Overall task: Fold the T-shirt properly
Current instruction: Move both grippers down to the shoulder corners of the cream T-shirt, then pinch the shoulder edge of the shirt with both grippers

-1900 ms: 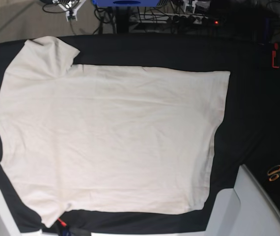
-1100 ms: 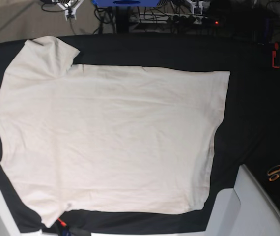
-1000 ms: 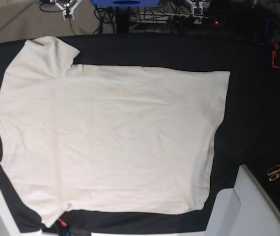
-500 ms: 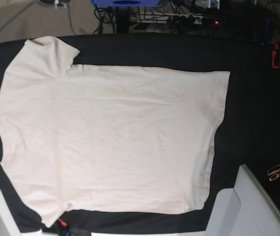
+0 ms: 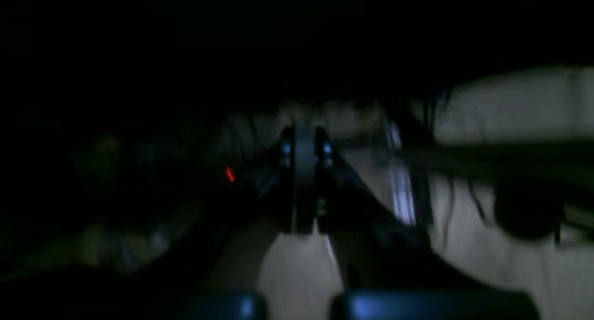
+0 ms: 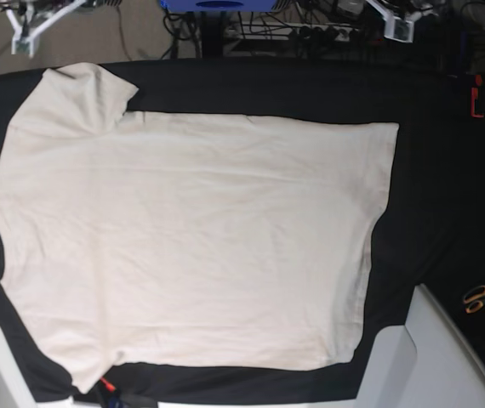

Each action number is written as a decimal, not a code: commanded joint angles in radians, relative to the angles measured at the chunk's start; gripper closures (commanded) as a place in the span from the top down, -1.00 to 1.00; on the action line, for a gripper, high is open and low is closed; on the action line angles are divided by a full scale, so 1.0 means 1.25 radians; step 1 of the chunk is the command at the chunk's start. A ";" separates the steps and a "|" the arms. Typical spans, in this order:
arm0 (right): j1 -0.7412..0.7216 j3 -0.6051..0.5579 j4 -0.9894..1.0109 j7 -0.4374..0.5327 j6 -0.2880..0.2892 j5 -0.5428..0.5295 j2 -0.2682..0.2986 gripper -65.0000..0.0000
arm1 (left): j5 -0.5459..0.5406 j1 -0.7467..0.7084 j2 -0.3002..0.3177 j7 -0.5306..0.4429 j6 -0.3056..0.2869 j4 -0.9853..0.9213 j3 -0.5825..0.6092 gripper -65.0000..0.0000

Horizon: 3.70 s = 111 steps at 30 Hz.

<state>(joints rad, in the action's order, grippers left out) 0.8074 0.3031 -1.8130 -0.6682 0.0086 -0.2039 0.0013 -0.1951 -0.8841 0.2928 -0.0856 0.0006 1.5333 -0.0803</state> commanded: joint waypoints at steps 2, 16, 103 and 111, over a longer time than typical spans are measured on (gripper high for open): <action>0.002 0.048 -0.065 0.013 0.039 -0.108 0.009 -1.00 | -0.003 -0.030 -0.015 -0.016 0.004 0.096 -0.049 -1.00; -0.259 0.349 -0.006 -0.253 0.552 -0.395 0.007 -0.01 | -0.004 0.017 -0.040 0.019 0.003 0.189 -0.163 -0.80; -0.401 0.394 0.416 -0.281 0.552 -0.386 0.076 -0.99 | -0.544 0.449 -0.080 0.333 -0.319 -0.328 -0.300 -0.35; -0.401 0.394 0.416 -0.281 0.552 -0.386 0.076 -0.99 | -0.544 0.467 -0.079 0.328 -0.319 -0.331 -0.209 -0.37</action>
<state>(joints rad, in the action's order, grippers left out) 0.3027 0.7918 -1.2812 -1.0222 0.6930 -0.6765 0.0799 -0.8883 -0.2909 0.1860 0.3027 -0.4049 1.1160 -0.3386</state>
